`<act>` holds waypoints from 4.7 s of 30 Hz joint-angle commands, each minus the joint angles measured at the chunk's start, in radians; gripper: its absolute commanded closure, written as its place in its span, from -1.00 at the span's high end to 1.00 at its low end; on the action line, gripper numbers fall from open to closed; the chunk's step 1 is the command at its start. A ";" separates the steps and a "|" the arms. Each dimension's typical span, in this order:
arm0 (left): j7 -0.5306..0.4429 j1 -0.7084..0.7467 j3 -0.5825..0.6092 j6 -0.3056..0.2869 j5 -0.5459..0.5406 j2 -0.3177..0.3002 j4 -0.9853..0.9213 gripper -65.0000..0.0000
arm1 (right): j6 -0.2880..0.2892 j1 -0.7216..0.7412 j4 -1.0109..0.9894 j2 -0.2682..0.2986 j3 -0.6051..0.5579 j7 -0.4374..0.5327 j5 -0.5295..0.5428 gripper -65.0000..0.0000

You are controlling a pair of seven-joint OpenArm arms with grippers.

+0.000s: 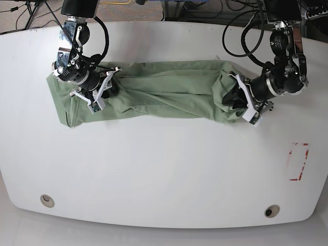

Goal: Layout the t-shirt on the table in an organized manner, then fold the t-shirt properly
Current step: 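Carry the held strip end with the left gripper toward the right gripper, then lay the folded end down with the left gripper and press it flat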

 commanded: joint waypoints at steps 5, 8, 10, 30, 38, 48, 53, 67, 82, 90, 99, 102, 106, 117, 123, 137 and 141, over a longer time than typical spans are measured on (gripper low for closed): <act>-0.019 -0.035 0.107 -0.008 -0.020 0.010 0.025 -0.92 | 0.002 0.002 0.008 0.005 0.003 -0.015 -0.008 -0.49; -0.013 -0.050 0.146 -0.008 -0.018 0.046 0.025 -0.92 | 0.002 0.002 0.008 0.005 0.003 -0.015 -0.008 -0.49; 0.009 -0.056 0.169 -0.008 0.006 0.069 0.025 -0.92 | 0.002 0.002 0.008 0.005 0.003 -0.015 -0.008 -0.49; 0.029 -0.079 0.265 -0.008 0.203 0.304 0.015 -0.91 | 0.002 0.002 0.008 -0.023 0.023 -0.015 -0.008 -0.49; 0.029 -0.111 0.321 -0.008 0.267 0.343 -0.050 -0.91 | 0.002 0.002 0.008 -0.023 0.023 -0.015 -0.008 -0.49; 0.030 -0.147 0.321 -0.005 0.272 0.393 -0.087 -0.83 | 0.002 0.002 0.008 -0.023 0.023 -0.015 -0.008 -0.49; 0.035 -0.153 0.350 -0.007 0.269 0.404 -0.081 -0.44 | 0.002 0.002 0.008 -0.023 0.021 -0.015 -0.008 -0.49; 0.195 -0.219 0.409 -0.014 0.107 0.404 -0.037 -0.26 | 0.002 0.002 0.008 -0.023 0.018 -0.017 -0.008 -0.49; 0.135 -0.211 0.156 -0.069 0.152 0.217 -0.050 -0.26 | 0.002 0.002 0.008 -0.023 0.018 -0.017 -0.008 -0.49; 0.135 -0.213 0.136 -0.069 0.112 0.178 -0.164 -0.26 | 0.002 0.004 0.008 -0.038 0.018 -0.017 -0.008 -0.49; 0.136 -0.217 0.238 -0.069 0.106 0.207 -0.227 -0.26 | 0.002 0.004 0.009 -0.049 0.018 -0.017 -0.008 -0.49; 0.138 -0.223 0.326 -0.069 0.104 0.209 -0.218 -0.26 | 0.002 0.004 0.009 -0.050 0.018 -0.017 -0.008 -0.49; 0.138 -0.251 0.470 -0.069 0.075 0.204 -0.204 -0.26 | 0.002 0.004 0.009 -0.050 0.018 -0.017 -0.008 -0.49; 0.224 -0.303 0.702 -0.069 0.035 0.203 -0.135 -0.26 | 0.002 0.004 0.009 -0.050 0.018 -0.017 -0.008 -0.49; 0.250 -0.326 0.726 -0.069 0.054 0.186 -0.078 -0.26 | 0.002 0.004 0.011 -0.050 0.018 -0.017 -0.008 -0.49; 0.165 -0.340 0.452 -0.069 0.176 0.149 -0.123 -0.26 | 0.002 0.004 0.011 -0.050 0.018 -0.017 -0.008 -0.49; 0.159 -0.323 0.450 -0.069 0.242 0.152 -0.156 -0.27 | 0.002 0.004 0.012 -0.050 0.018 -0.017 -0.008 -0.49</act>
